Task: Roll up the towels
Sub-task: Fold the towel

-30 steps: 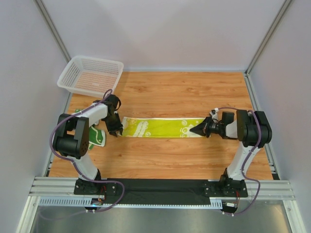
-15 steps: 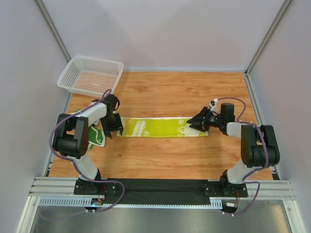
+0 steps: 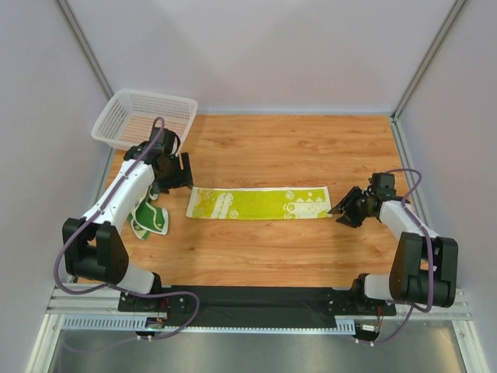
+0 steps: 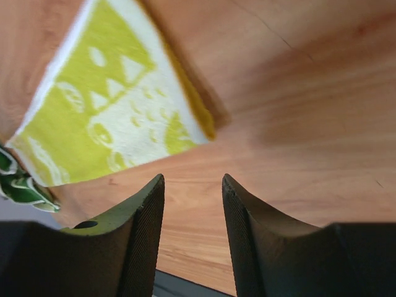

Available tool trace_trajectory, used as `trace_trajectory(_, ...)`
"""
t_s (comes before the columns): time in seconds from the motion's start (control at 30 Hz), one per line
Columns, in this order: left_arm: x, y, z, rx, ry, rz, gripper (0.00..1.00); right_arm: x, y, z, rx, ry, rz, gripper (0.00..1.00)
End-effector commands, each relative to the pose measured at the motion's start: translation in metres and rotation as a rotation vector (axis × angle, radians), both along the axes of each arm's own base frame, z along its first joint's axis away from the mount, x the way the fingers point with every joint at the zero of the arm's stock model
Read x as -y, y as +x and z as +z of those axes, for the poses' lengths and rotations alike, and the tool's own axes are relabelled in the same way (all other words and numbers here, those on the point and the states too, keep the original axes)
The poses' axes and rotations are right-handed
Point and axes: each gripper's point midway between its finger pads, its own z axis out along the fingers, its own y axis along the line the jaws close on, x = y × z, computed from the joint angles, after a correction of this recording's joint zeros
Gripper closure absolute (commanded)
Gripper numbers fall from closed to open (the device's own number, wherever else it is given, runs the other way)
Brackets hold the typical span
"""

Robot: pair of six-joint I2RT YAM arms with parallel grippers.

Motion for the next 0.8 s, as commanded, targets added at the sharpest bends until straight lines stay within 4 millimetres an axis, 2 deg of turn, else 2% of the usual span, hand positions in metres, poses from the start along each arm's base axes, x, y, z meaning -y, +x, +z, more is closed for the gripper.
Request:
trace_trajectory(0.0, -0.018, -0.002, 0.01, 0.058, 0.091, -0.05, 0.19, 0.011, -0.033, -0.029, -0.156, -0.074, -0.02, 0.56)
trace_trajectory(0.13, -0.02, -0.007, 0.004, 0.033, 0.103, -0.053, 0.2, 0.012, -0.034, -0.037, -0.172, -0.077, -0.032, 0.57)
trace_trajectory(0.27, -0.019, -0.005, 0.006, 0.046, 0.094, -0.05, 0.2, 0.013, -0.029, -0.043, -0.183, -0.073, -0.04, 0.57)
trace_trajectory(0.57, -0.02, -0.006, 0.001, 0.036, 0.098, -0.043, 0.2, 0.01, -0.007, -0.048, -0.133, -0.046, -0.02, 0.57)
trace_trajectory(0.77, -0.022, -0.006, 0.0, 0.03, 0.11, -0.037, 0.21, 0.011, 0.001, -0.052, -0.133, -0.041, -0.027, 0.55)
